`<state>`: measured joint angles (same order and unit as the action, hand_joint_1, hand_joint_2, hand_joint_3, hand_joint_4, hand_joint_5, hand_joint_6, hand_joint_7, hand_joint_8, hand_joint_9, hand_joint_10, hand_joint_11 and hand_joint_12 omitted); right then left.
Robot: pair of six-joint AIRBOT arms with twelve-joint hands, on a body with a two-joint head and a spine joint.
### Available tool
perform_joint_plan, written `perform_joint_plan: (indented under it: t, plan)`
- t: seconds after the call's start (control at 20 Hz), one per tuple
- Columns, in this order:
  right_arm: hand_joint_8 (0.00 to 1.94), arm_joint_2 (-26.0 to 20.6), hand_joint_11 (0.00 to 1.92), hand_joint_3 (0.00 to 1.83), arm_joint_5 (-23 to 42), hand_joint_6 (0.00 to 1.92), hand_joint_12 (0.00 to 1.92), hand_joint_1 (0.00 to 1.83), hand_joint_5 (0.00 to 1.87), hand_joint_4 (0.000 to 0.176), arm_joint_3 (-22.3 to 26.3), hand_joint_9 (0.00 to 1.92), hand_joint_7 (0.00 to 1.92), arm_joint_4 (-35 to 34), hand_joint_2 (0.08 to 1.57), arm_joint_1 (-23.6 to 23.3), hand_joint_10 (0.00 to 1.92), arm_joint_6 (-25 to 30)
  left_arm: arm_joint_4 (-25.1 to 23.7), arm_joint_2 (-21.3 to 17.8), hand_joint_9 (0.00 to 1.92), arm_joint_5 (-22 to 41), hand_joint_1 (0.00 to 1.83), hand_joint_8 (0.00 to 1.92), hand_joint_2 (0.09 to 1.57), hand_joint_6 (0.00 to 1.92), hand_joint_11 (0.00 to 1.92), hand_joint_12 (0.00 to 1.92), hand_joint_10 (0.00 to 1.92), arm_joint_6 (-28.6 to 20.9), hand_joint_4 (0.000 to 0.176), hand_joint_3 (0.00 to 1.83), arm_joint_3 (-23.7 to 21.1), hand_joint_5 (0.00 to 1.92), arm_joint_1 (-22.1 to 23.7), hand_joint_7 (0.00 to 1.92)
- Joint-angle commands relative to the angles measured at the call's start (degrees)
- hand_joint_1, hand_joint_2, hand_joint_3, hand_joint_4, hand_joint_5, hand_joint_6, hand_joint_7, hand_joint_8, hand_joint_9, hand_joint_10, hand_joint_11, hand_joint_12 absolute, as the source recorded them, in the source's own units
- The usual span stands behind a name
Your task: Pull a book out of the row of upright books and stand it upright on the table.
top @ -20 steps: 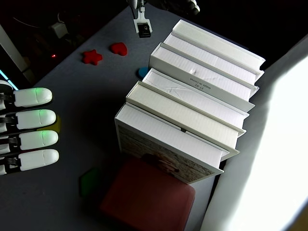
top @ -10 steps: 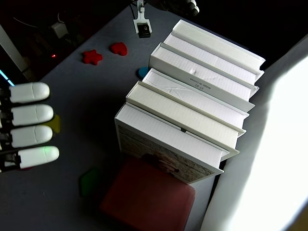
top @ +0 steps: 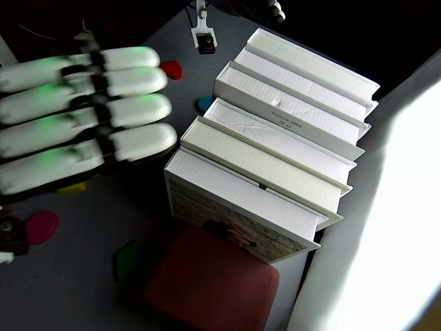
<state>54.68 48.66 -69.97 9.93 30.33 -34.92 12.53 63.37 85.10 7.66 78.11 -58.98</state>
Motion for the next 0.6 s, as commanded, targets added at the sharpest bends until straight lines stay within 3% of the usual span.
perform_joint_plan:
  t: [0.0, 0.05, 0.2, 0.3, 0.55]
  plan:
    - [0.00, 0.70, 0.00, 0.01, 2.63, 0.07, 0.00, 0.19, 0.20, 0.000, -0.76, 0.00, 0.00, -0.68, 1.42, -1.91, 0.00, -0.26, 0.81, 0.16, 0.00, 6.87, 0.17, 0.00, 1.37, 0.02, 0.00, 0.00, 0.00, -0.46, 0.073, 0.00, 0.40, 0.07, 0.32, 0.00]
    - [0.00, 1.79, 0.00, 0.00, 0.24, 0.08, 0.00, 0.24, 0.23, 0.000, -1.49, 0.00, 0.00, 0.30, 1.40, -3.58, 0.00, -0.56, 0.84, 0.21, 0.00, 6.82, 0.19, 0.00, 1.37, 0.02, 0.00, 0.00, 0.00, -0.46, 0.068, 0.00, 0.46, 0.07, 0.32, 0.00]
    - [0.00, 3.22, 0.00, 0.00, -3.83, 0.10, 0.00, 0.08, 0.30, 0.000, -2.21, 0.00, 0.00, 0.72, 1.38, -5.64, 0.00, -2.60, 0.85, 0.30, 0.00, 6.81, 0.21, 0.00, 1.37, 0.02, 0.00, 0.00, 0.00, -0.46, 0.072, 0.00, 0.51, 0.08, 0.32, 0.00]
    - [0.00, 3.76, 0.00, 0.00, -6.12, 0.13, 0.00, 0.11, 0.38, 0.000, -2.25, 0.00, 0.00, 0.72, 1.37, -6.71, 0.00, -4.56, 0.87, 0.36, 0.00, 6.81, 0.21, 0.00, 1.37, 0.02, 0.00, 0.00, 0.00, -0.48, 0.079, 0.00, 0.53, 0.08, 0.30, 0.00]
    - [0.00, 5.03, 0.00, 0.00, -9.57, 0.17, 0.00, 0.11, 0.46, 0.000, -2.70, 0.00, 0.00, 0.79, 1.38, -7.84, 0.00, -6.70, 0.90, 0.47, 0.00, 6.85, 0.22, 0.00, 1.37, 0.02, 0.00, 0.00, 0.00, -0.59, 0.075, 0.00, 0.60, 0.09, 0.28, 0.00]
